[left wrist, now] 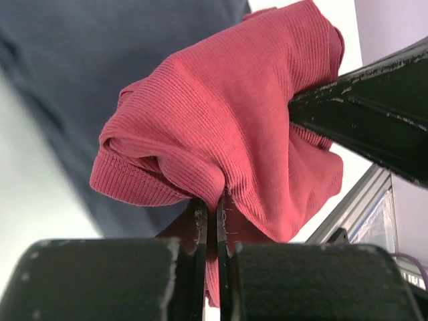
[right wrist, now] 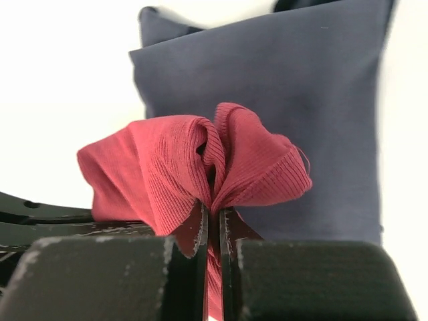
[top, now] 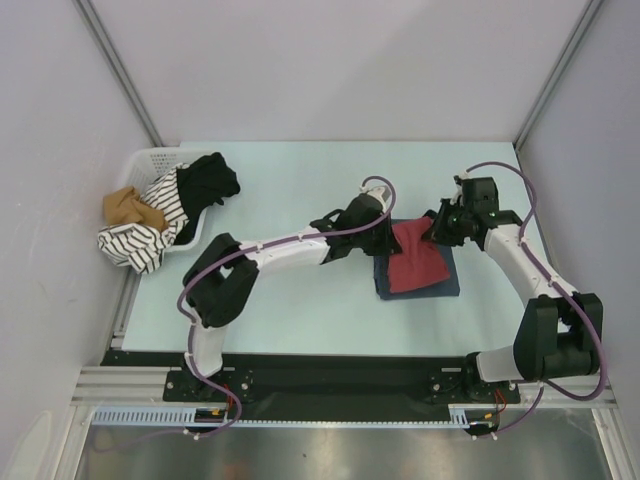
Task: Fold and stack the tank tops
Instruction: Neatly place the folded tank top to the corner
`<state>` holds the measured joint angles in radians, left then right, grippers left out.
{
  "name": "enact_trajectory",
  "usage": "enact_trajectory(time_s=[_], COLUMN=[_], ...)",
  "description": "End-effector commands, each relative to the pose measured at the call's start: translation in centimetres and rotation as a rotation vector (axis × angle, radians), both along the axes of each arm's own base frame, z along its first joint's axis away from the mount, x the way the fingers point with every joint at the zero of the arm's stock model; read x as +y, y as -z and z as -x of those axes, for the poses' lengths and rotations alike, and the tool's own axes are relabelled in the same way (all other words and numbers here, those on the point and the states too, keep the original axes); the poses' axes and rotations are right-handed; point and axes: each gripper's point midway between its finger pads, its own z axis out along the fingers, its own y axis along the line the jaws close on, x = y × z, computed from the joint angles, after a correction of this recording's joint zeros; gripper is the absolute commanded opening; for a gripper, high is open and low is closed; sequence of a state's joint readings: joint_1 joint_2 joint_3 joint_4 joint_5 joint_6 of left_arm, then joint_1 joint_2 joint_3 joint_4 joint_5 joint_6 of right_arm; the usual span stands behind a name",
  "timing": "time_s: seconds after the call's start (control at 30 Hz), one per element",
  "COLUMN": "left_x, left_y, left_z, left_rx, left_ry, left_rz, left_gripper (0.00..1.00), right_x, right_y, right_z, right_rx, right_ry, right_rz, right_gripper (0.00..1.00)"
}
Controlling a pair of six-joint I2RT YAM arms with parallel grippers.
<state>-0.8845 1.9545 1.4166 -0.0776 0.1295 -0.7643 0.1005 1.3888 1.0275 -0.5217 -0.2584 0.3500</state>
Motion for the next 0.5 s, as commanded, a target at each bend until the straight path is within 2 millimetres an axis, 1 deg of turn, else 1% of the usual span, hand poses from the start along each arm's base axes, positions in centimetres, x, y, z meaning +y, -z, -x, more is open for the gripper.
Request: enact_trajectory(time_s=[0.0, 0.03, 0.07, 0.1, 0.13, 0.2, 0.23, 0.27, 0.33, 0.43, 0.47], left_x=[-3.2, -3.5, -3.9, -4.1, -4.2, -4.6, -4.7, -4.8, -5.0, -5.0, -5.0], left_y=[-2.1, -1.9, -2.2, -1.5, -1.1, -1.0, -0.3, -0.3, 0.4, 0.7, 0.5], left_z=[-0.5, -0.5, -0.7, -0.8, -0.8, -1.0, -1.1, -1.2, -1.4, -1.7, -1.7], left_rx=[-0.029, -0.029, -0.033, -0.023, -0.019, -0.022, -0.016, -0.021, -0.023, -0.042, -0.050], left_ry=[0.009, 0.009, 0.012, 0.012, 0.014, 0.017, 0.017, 0.019, 0.020, 0.019, 0.019], left_rz=[0.077, 0.076, 0.084, 0.074, 0.069, 0.073, 0.065, 0.065, 0.057, 0.039, 0.040], left_gripper=[0.00, 0.00, 0.00, 0.00, 0.00, 0.00, 0.00, 0.00, 0.00, 0.00, 0.00], right_x=[-1.3, -1.5, -1.7, -2.0, -2.1, -2.3, -2.4, -2.5, -2.6, -2.3, -2.2], right_y=[-1.0, -0.5, -0.3, -0.1, 0.2, 0.8, 1.0, 1.4, 1.6, 1.9, 1.8], right_z=[-0.2, -0.1, -0.1, -0.2, -0.3, -0.3, -0.4, -0.3, -0.8, -1.4, -1.4], right_rx=[-0.046, -0.035, -0.030, -0.032, -0.025, -0.014, -0.012, -0.003, -0.009, -0.005, -0.007], right_ry=[0.019, 0.024, 0.030, 0.038, 0.043, 0.050, 0.054, 0.057, 0.061, 0.048, 0.045], right_rz=[0.009, 0.007, 0.007, 0.006, 0.006, 0.006, 0.007, 0.006, 0.004, -0.015, -0.016], right_gripper=[0.00, 0.00, 0.00, 0.00, 0.00, 0.00, 0.00, 0.00, 0.00, 0.00, 0.00])
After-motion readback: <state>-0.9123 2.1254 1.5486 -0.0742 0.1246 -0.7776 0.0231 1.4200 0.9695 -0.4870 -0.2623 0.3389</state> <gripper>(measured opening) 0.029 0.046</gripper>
